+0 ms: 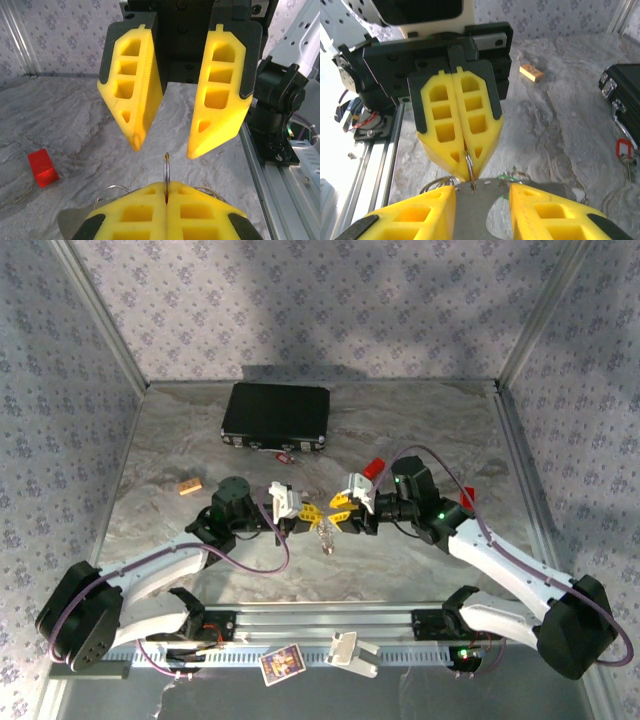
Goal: Put the keys on the keyring
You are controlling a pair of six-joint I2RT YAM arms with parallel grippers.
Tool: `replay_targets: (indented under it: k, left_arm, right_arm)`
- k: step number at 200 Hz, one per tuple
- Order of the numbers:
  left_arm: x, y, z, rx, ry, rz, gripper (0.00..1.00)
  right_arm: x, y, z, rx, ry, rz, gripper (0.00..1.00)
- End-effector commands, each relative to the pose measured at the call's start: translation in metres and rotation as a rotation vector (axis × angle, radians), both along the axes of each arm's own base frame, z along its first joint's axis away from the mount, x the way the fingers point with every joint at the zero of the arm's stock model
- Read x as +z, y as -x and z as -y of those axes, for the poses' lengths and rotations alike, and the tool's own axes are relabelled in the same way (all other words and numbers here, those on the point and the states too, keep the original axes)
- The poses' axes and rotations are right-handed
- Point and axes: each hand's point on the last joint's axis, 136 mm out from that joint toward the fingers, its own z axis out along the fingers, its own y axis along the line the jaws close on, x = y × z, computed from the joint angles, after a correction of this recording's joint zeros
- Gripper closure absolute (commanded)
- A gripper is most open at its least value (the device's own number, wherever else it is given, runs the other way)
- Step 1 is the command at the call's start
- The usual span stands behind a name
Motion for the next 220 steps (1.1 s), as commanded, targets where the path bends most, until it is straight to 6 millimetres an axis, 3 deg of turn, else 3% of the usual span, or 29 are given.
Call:
replay_targets:
  k: [1,44,74,101,126,141,220]
  left_arm:
    - [0.021,0.006,0.003,-0.038,0.078,0.044,1.00]
    - [0.026,0.007,0.004,-0.043,0.096,0.044,1.00]
    - [0.027,0.008,0.005,-0.051,0.101,0.048,1.00]
    - [0.028,0.007,0.005,-0.044,0.099,0.046,0.99]
    - [0.020,-0.003,0.003,0.017,0.058,0.028,0.75]
    - [0.016,-0.005,0.002,0.033,0.030,0.023,0.69]
    - [0.000,-0.006,-0.001,0.060,-0.120,0.039,0.65]
  right_arm:
    - [0.007,0.002,-0.005,0.030,-0.049,-0.009,0.69]
    - [0.008,-0.003,-0.010,0.024,-0.059,-0.012,0.77]
    - [0.010,-0.005,-0.011,0.018,-0.064,-0.007,1.00]
    - [0.010,-0.004,-0.010,0.022,-0.060,-0.006,1.00]
    - [0.007,-0.009,-0.008,-0.020,0.001,0.008,1.00]
    - [0.008,-0.008,-0.007,-0.020,0.033,0.010,1.00]
    - [-0.003,0.003,-0.003,0.045,0.236,0.041,1.00]
